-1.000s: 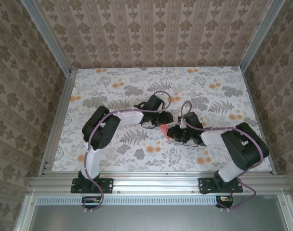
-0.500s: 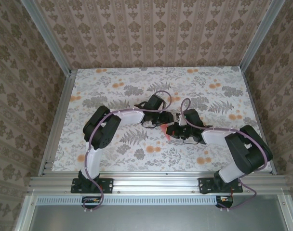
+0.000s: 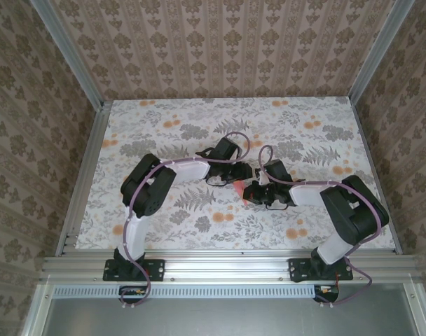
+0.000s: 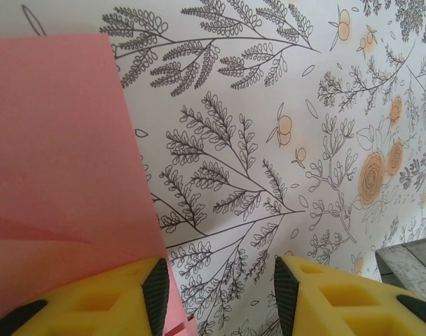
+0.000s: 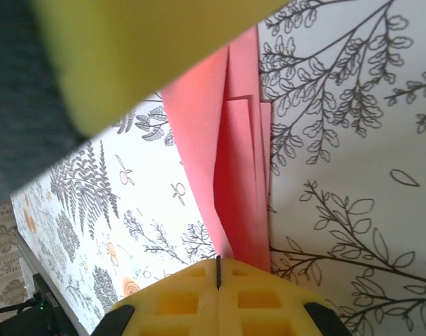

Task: Fold a paper plane with a square sheet of paper (pick it up from the middle)
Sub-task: Fold the wing for the fifth time at the center of the table.

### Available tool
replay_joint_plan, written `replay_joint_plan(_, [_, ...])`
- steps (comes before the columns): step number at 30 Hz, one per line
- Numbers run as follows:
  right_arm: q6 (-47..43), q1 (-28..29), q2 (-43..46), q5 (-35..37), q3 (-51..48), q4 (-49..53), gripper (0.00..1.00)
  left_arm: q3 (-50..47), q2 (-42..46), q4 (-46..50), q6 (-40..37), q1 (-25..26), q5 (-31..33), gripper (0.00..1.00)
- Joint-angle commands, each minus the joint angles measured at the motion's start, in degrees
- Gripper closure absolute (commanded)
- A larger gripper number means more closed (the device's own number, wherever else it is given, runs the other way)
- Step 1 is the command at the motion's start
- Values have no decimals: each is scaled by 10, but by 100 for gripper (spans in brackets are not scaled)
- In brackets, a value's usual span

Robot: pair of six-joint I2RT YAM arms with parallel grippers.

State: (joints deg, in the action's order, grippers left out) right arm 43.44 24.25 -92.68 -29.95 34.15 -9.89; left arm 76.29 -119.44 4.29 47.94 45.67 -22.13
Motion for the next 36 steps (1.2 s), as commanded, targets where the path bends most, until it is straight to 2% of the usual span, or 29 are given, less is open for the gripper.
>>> replay_joint_plan(1, [-15, -3, -18, 17, -9, 37, 100, 5, -30, 41, -14, 2, 7, 53])
replay_joint_plan(10, [-21, -7, -13, 31, -24, 62, 100, 7, -32, 46, -15, 2, 7, 53])
replay_joint_plan(20, [-20, -6, 65, -30, 17, 80, 100, 8, -33, 49, -16, 2, 5, 53])
replay_joint_plan(26, [-14, 2, 27, -50, 40, 67, 100, 14, -35, 50, -16, 3, 3, 53])
replay_joint_plan(36, [-58, -4, -8, 5, 12, 129, 100, 16, -37, 59, -20, 4, 3, 53])
